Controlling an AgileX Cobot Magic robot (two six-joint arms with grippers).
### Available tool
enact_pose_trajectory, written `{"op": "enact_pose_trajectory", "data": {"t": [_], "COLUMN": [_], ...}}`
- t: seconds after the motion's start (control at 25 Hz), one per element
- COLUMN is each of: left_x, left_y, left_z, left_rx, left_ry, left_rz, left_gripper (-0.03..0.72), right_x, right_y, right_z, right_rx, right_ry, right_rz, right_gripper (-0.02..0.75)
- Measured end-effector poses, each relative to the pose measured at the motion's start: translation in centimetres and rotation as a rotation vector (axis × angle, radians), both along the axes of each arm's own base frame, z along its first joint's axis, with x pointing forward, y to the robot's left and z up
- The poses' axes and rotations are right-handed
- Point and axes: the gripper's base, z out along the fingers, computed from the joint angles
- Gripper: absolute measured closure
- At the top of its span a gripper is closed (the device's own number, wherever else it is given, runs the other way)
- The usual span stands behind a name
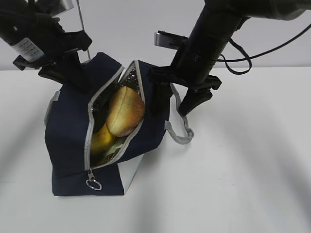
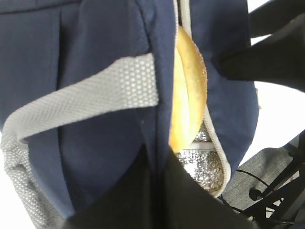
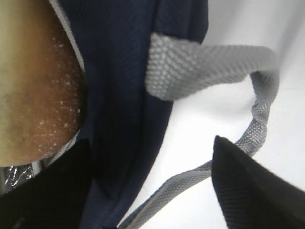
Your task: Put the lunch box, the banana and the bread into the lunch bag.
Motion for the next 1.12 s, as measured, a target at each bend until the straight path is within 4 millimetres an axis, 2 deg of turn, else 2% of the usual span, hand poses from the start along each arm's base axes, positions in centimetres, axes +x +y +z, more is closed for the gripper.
{"op": "enact_pose_trajectory", "data": {"t": [0.08, 0.12, 0.16, 0.28, 0.36, 0.4, 0.64, 0.96, 1.12], "left_x": [0.0, 0.0, 0.0, 0.0, 0.0, 0.0, -0.1, -0.9, -0.7], "left_y": [0.0, 0.0, 0.0, 0.0, 0.0, 0.0, -0.7, -5.2, -6.6], "left_z": [0.0, 0.0, 0.0, 0.0, 0.0, 0.0, 0.2, 0.9, 0.8], "left_rx": [0.0, 0.0, 0.0, 0.0, 0.0, 0.0, -0.046, -0.15, -0.195], "left_ry": [0.0, 0.0, 0.0, 0.0, 0.0, 0.0, -0.003, -0.095, -0.131], "left_rz": [0.0, 0.0, 0.0, 0.0, 0.0, 0.0, 0.003, -0.036, -0.023], "left_gripper": [0.691, 0.691, 0.691, 0.691, 0.691, 0.691, 0.691, 0.691, 0.691], "right_x": [0.0, 0.0, 0.0, 0.0, -0.1, -0.1, -0.2, -1.7, -1.8], "right_y": [0.1, 0.1, 0.1, 0.3, 0.5, 0.6, 0.5, -1.9, -3.0], "right_z": [-0.1, -0.2, -0.2, -0.2, -0.1, -0.1, 0.4, 6.0, 7.0], "right_rx": [0.007, 0.01, 0.012, 0.03, 0.057, 0.07, 0.057, -0.057, -0.098], "right_ry": [0.005, 0.008, 0.009, 0.002, -0.001, -0.006, -0.034, -0.201, -0.232], "right_rz": [0.004, 0.005, 0.007, 0.034, 0.059, 0.072, 0.098, 0.098, 0.089], "right_gripper": [0.181, 0.226, 0.286, 0.601, 0.706, 0.729, 0.743, 0.743, 0.743]}}
